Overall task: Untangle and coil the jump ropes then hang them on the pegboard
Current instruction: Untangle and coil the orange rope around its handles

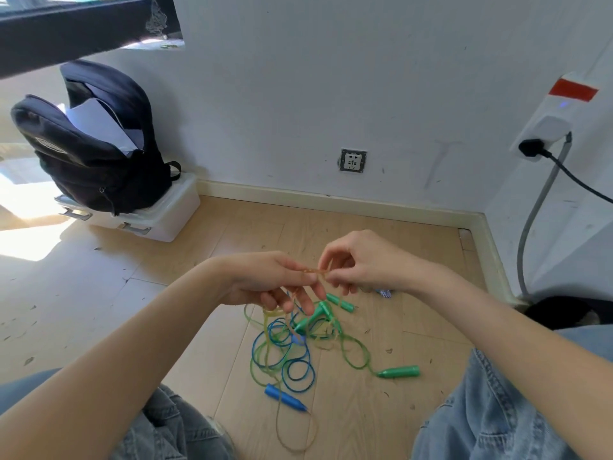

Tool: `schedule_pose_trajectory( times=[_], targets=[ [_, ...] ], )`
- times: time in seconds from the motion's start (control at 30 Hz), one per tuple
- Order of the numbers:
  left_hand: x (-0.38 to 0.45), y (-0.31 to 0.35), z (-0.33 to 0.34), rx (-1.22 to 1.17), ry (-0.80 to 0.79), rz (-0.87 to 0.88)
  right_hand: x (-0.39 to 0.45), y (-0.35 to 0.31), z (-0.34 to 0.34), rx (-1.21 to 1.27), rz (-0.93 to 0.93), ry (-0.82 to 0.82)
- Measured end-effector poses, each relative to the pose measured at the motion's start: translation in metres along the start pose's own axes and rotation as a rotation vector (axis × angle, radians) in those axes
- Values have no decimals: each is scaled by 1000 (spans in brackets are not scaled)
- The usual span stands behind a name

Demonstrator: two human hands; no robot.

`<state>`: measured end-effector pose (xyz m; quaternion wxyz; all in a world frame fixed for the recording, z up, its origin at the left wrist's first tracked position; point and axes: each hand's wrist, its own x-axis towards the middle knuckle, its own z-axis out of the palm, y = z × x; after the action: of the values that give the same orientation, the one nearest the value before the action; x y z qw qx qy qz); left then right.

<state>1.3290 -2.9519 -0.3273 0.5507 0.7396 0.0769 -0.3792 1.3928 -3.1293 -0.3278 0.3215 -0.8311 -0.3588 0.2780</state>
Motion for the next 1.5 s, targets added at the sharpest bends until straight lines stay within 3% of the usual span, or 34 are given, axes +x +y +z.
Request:
schedule_pose_trajectory(
  times=[0.1, 0.17, 0.2, 0.23, 0.3, 0.37, 0.43, 0.57, 0.7, 0.8, 1.03, 1.13, 1.27, 1.33, 1.43, 1.5],
  targets=[
    [-1, -2, 1, 44, 32, -24, 2, 6, -17, 20, 29, 355],
    [0, -5, 3, 136, 72, -69, 1, 15, -36, 41, 129, 653],
    [0, -6, 3, 163, 85, -83, -2, 18, -43, 3, 179, 723],
    [0, -6, 4, 161, 90, -82, -4, 20, -45, -101, 209, 695],
    [1, -4, 3, 109, 79, -49, -5, 16, -32, -284, 134, 400],
    [1, 0, 4, 64, 46, -16, -3, 5, -6, -213, -1, 104],
    [1, 1, 4, 43, 28, 4, 2, -1, 8, -163, -97, 30],
    [3, 2, 3, -40, 74, 34, 3, 1, -9, -125, -81, 303],
    [3, 5, 2, -47, 62, 41, 2, 11, -20, -299, -6, 499],
    [2, 6, -2, -76, 104, 52, 0, 17, -28, -231, 78, 653],
    [0, 6, -7, -122, 276, 16, 4, 23, -29, -383, 168, 763],
    [-2, 2, -8, -75, 261, -4, 2, 25, -31, -109, 215, 799],
    [-5, 0, -7, -75, 192, 36, 3, 20, -37, 785, 274, 797],
    [-7, 1, -8, -82, 156, 59, 1, 16, -38, 1101, 261, 741],
    [-6, 1, -8, -72, 223, 45, -1, 13, -40, 1308, 246, 621],
    [-4, -1, -8, -58, 362, 36, -2, 12, -41, 1292, 269, 574]
  ],
)
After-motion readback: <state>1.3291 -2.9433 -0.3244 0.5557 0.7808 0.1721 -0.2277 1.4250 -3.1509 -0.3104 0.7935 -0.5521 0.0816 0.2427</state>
